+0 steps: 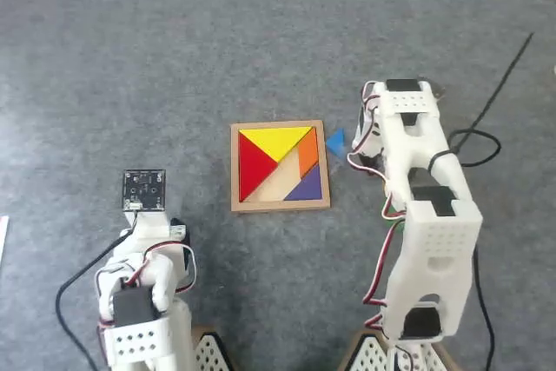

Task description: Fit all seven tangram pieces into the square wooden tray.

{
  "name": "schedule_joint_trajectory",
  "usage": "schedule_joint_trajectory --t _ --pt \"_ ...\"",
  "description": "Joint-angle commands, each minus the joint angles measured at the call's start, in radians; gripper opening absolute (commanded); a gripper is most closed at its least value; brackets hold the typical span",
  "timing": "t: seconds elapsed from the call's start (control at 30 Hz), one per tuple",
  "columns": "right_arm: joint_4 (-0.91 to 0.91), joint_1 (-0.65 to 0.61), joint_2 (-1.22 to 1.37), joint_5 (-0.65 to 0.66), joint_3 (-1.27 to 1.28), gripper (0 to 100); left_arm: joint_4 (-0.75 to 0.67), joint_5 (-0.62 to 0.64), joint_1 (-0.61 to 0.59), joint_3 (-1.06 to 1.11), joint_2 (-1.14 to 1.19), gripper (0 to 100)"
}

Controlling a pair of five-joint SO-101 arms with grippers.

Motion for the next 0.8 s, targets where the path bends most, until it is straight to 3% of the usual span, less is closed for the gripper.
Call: schedule_joint_trajectory --t 0.0,0.77 --pt "-0.005 -0.015 -0.058 0.018 -0.029 22.6 0.003 0.0 0.003 -0.012 -0.018 8" --pt "-0.015 0.074 0.048 0.012 -0.064 22.6 0.003 0.0 0.003 -0.012 -0.018 8"
